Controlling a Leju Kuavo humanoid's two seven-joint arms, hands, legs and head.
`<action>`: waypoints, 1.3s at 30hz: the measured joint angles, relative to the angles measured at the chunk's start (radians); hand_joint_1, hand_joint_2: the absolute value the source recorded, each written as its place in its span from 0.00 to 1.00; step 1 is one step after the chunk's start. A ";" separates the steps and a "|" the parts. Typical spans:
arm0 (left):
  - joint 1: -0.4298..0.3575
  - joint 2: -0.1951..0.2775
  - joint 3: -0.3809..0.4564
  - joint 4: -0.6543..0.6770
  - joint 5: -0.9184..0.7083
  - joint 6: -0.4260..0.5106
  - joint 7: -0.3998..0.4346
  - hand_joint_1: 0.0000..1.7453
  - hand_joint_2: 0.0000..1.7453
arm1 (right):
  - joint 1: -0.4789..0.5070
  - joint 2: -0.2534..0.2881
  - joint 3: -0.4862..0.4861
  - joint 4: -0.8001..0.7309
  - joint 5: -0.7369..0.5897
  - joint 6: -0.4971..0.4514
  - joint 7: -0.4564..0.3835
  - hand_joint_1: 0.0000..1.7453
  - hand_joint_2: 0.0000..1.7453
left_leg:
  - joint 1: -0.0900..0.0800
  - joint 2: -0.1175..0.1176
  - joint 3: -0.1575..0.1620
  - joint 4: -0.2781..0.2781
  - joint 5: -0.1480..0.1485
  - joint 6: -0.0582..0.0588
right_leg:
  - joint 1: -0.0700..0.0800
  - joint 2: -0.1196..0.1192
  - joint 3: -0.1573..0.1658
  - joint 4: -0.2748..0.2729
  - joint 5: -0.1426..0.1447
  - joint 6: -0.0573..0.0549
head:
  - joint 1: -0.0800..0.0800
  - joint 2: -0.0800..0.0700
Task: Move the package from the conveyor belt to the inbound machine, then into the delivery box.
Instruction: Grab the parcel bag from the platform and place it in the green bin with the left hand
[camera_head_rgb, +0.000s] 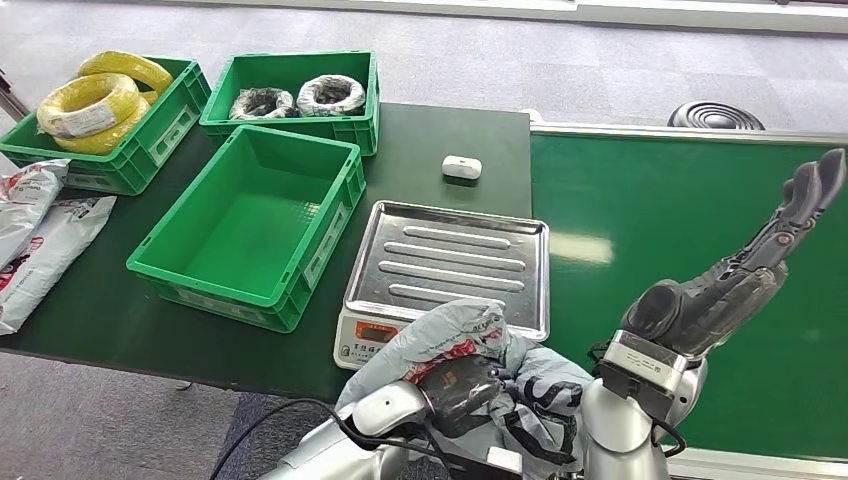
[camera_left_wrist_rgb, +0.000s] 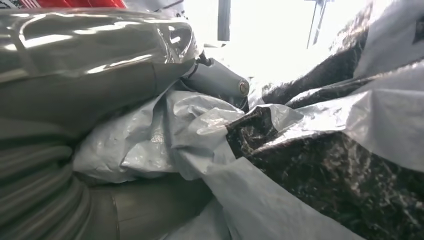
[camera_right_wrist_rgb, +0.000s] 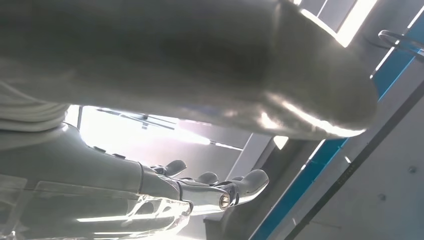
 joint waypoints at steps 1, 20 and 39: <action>0.010 0.015 0.013 -0.046 0.068 -0.048 -0.032 1.00 1.00 | 0.000 -0.001 -0.001 0.004 -0.005 -0.001 0.000 0.00 0.00 | 0.000 0.000 0.000 0.000 0.000 0.000 | 0.000 0.000 0.000 0.000 0.000 0.000 | 0.000 0.000; 0.239 0.245 0.411 -0.958 0.842 -0.398 -0.214 1.00 1.00 | 0.041 -0.015 -0.062 0.054 -0.056 -0.003 -0.026 0.00 0.00 | 0.001 0.000 -0.008 0.000 0.000 -0.001 | 0.001 0.000 -0.009 0.000 -0.001 0.000 | 0.000 0.000; -0.072 0.156 0.633 -0.735 0.228 0.245 0.128 1.00 1.00 | 0.086 0.001 -0.048 0.071 -0.096 0.000 -0.032 0.00 0.00 | 0.001 -0.003 -0.008 0.000 0.004 -0.002 | 0.001 -0.002 -0.009 0.000 0.002 -0.001 | 0.000 0.000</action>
